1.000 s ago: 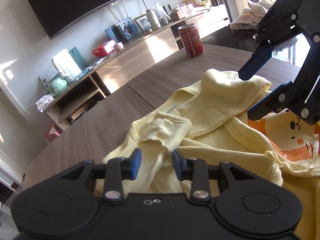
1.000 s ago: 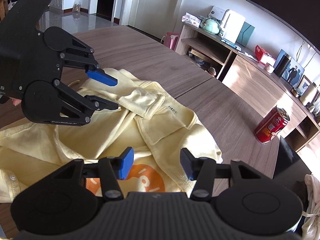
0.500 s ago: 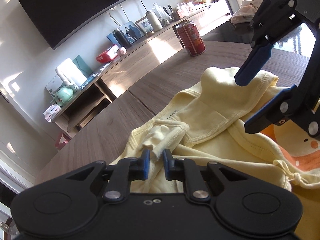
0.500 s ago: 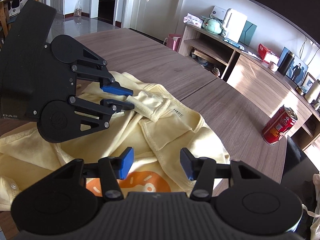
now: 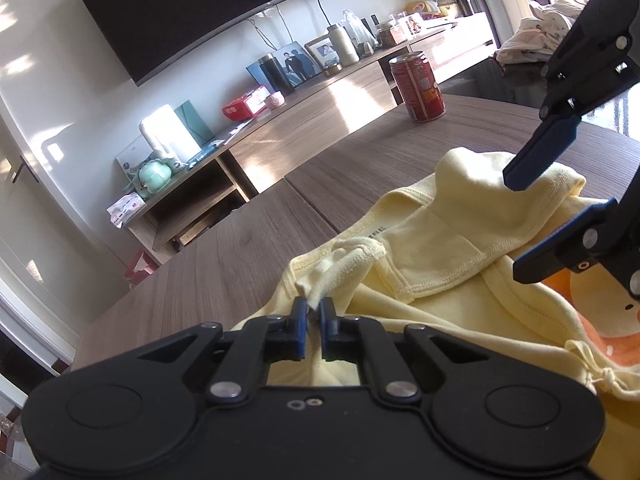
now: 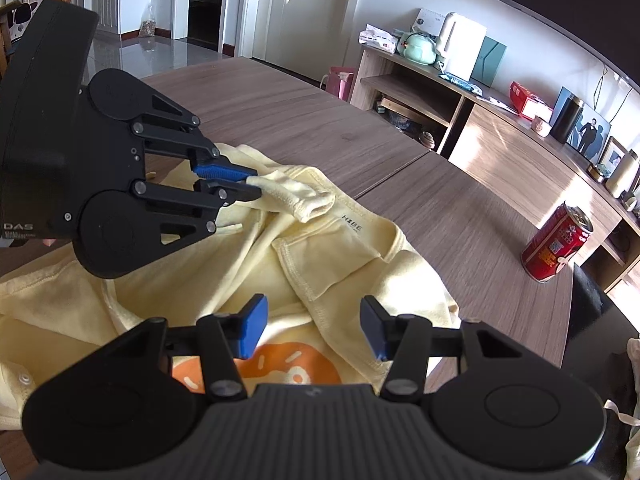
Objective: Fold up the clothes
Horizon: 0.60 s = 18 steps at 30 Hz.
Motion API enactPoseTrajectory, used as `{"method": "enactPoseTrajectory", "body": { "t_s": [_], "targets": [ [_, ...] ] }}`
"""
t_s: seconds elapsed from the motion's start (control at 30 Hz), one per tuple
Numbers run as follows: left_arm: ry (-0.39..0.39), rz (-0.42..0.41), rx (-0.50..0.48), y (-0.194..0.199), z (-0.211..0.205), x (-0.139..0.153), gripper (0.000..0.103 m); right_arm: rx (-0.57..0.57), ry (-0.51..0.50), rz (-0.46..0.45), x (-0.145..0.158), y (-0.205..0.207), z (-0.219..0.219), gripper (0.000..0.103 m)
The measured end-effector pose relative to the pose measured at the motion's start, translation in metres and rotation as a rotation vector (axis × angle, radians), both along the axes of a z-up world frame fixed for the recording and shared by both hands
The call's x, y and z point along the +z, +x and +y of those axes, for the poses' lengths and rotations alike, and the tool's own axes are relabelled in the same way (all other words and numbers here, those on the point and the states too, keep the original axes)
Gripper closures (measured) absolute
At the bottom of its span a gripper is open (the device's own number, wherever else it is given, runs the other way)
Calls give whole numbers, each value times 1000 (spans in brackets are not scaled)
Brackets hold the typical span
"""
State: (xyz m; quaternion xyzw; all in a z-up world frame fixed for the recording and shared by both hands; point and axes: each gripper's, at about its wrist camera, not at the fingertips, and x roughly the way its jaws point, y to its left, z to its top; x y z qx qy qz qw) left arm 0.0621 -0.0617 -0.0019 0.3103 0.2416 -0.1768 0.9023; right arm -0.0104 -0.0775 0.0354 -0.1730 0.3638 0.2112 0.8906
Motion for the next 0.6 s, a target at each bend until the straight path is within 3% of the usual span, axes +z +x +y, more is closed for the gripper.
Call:
{"method": "enactPoseTrajectory", "body": {
  "t_s": [0.6],
  "targets": [
    [-104,-87,140,5,31,19,99,-30,-5,-6,0,4,3,48]
  ]
}}
